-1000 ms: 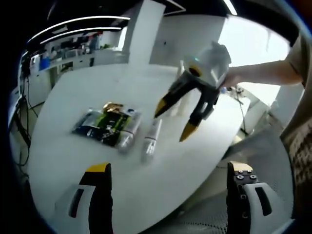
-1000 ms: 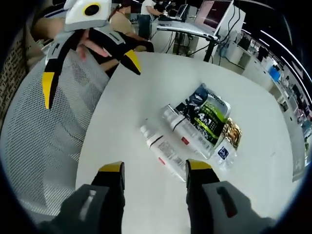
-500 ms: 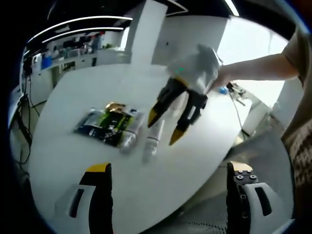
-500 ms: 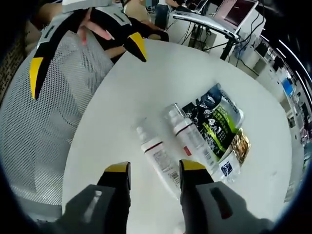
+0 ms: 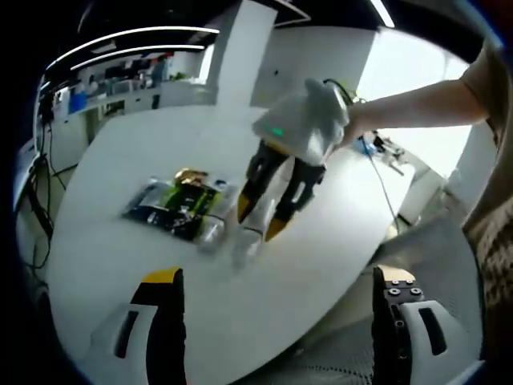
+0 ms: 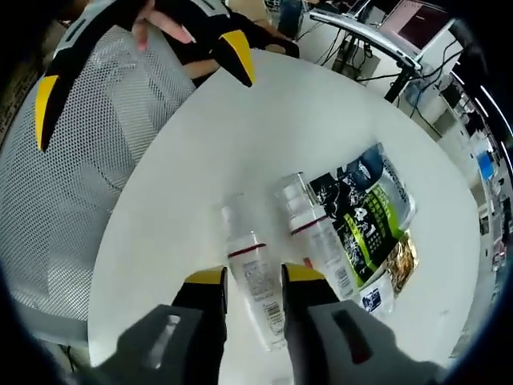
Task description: Arrange the skincare products in the storage area until every visible bottle or jar stands upright without overlapping.
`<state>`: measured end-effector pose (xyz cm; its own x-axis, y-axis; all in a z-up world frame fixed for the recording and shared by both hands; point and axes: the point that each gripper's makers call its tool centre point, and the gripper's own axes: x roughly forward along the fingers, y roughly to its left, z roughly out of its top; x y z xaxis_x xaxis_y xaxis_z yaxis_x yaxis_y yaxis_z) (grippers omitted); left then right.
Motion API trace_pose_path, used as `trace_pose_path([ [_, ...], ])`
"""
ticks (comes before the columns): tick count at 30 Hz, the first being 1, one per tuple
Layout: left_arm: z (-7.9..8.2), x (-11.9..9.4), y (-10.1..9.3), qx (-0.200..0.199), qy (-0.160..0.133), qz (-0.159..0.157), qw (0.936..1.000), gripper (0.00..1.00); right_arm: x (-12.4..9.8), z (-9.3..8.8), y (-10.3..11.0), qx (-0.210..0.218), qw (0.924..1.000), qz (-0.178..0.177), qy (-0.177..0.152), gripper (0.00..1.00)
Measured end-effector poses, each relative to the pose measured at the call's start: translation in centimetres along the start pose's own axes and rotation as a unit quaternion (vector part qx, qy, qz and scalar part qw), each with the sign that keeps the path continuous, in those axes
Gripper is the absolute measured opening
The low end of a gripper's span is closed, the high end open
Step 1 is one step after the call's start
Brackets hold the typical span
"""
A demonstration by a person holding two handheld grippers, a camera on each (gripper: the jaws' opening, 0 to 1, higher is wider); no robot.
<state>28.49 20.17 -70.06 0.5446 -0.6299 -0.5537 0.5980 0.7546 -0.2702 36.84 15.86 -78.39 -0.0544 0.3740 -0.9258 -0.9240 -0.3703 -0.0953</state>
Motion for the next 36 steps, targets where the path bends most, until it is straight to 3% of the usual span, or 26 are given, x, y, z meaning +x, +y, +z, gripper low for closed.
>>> trace_pose_path([
  [9,0.0,0.0,-0.1,0.001,0.000,-0.001,1.0000,0.95,0.1,0.0,0.4,0.032,0.9994,0.012,-0.011,0.20],
  [18,0.0,0.0,-0.1,-0.001,0.000,-0.004,1.0000,0.96,0.1,0.0,1.1,0.035,0.9992,0.020,-0.006,0.19],
  [25,0.0,0.0,-0.3,-0.001,0.001,-0.008,1.0000,0.95,-0.3,0.1,2.8,0.062,0.9972,0.025,-0.031,0.19],
  [30,-0.1,0.1,-0.5,0.003,0.004,-0.011,0.9999,0.95,-1.4,0.4,3.1,0.110,0.9912,0.011,-0.073,0.19],
  [36,-0.2,0.2,-0.8,0.009,0.007,-0.018,0.9998,0.95,-3.8,1.4,2.3,0.186,0.9719,-0.024,-0.142,0.19],
])
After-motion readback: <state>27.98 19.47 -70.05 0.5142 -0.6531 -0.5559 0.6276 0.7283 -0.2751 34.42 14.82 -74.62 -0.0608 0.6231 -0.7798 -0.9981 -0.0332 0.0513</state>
